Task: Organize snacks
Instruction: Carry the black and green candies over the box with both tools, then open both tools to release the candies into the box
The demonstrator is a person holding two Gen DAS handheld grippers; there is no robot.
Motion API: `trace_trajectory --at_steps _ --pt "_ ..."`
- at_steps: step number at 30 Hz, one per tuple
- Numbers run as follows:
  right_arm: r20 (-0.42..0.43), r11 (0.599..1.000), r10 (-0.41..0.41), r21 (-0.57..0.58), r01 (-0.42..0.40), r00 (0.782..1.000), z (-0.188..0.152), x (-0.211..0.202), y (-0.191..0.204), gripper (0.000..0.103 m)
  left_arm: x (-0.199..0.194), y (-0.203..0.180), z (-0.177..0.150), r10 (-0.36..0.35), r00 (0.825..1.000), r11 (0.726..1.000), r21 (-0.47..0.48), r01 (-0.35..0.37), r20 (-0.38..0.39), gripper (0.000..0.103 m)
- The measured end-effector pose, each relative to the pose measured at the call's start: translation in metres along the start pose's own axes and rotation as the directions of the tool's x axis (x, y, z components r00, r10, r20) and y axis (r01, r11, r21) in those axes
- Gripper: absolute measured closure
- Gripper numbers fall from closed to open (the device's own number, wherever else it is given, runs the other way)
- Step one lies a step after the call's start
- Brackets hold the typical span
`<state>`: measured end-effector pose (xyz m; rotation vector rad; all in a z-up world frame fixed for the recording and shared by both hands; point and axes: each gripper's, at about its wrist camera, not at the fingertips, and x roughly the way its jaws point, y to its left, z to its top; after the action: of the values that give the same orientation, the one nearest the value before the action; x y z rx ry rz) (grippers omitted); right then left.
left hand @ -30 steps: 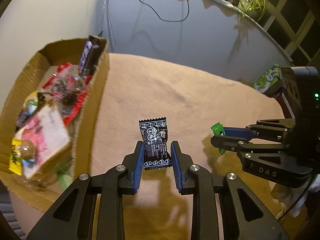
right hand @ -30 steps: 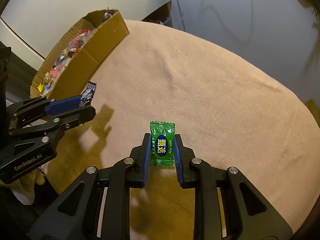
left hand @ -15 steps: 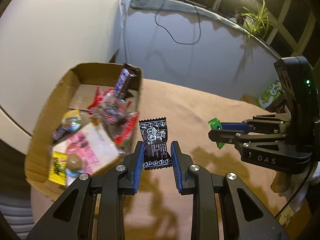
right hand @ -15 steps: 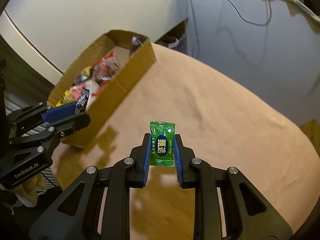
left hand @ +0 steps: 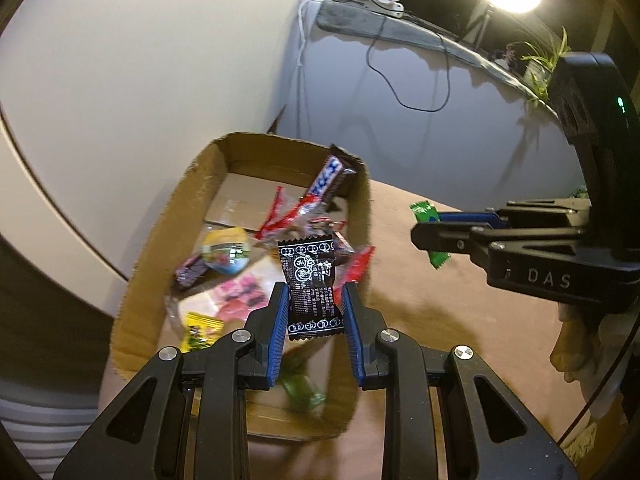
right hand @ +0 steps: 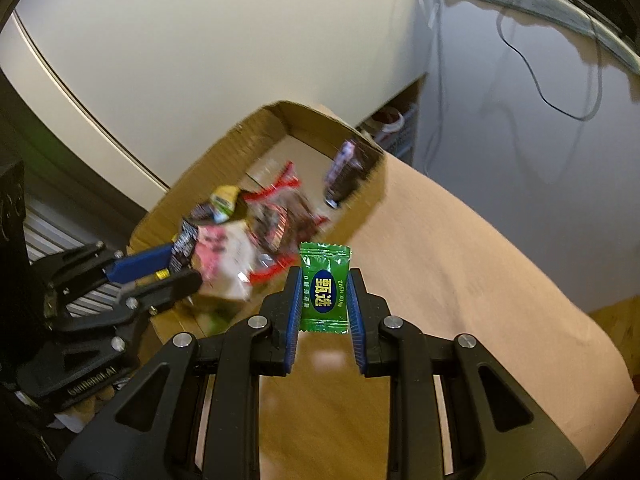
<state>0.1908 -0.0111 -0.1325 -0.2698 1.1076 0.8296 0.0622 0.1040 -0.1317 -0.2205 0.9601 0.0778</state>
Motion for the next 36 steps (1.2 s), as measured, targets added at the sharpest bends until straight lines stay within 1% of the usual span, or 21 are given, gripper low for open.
trace_trajectory --at_steps 9,18,29,30,32,33,34,36 --pt "-0.024 0.998 0.043 -0.051 -0.044 0.999 0.028 0.024 0.030 0.080 -0.001 0.020 0.003 0.028 1.000 0.999 -0.038 -0.028 0.008 0.078" --pt "-0.040 0.994 0.074 -0.078 -0.077 0.996 0.038 0.031 0.044 0.080 -0.001 0.031 0.004 0.044 0.999 0.998 -0.051 -0.044 0.003 0.078" --pt "-0.045 0.993 0.074 -0.093 -0.078 0.996 0.039 0.032 0.048 0.079 -0.002 0.035 0.005 0.056 0.998 0.997 -0.056 -0.056 0.006 0.077" --pt "-0.044 0.993 0.073 -0.092 -0.077 0.996 0.039 0.033 0.047 0.078 -0.002 0.035 0.005 0.057 0.998 0.997 -0.055 -0.057 0.006 0.077" --pt "-0.044 0.993 0.070 -0.090 -0.073 0.997 0.039 0.033 0.047 0.066 -0.003 0.035 0.005 0.058 0.998 0.997 -0.055 -0.058 0.005 0.077" --pt "-0.041 0.994 0.065 -0.090 -0.069 0.997 0.039 0.033 0.047 0.056 -0.003 0.036 0.005 0.060 0.998 0.997 -0.055 -0.059 0.004 0.077" --pt "-0.037 0.994 0.062 -0.091 -0.065 0.997 0.039 0.033 0.047 0.052 -0.003 0.036 0.005 0.061 0.998 0.997 -0.055 -0.061 0.003 0.077" --pt "-0.032 0.994 0.062 -0.088 -0.065 0.998 0.039 0.032 0.047 0.052 -0.003 0.037 0.005 0.062 0.998 0.996 -0.056 -0.062 0.002 0.076"
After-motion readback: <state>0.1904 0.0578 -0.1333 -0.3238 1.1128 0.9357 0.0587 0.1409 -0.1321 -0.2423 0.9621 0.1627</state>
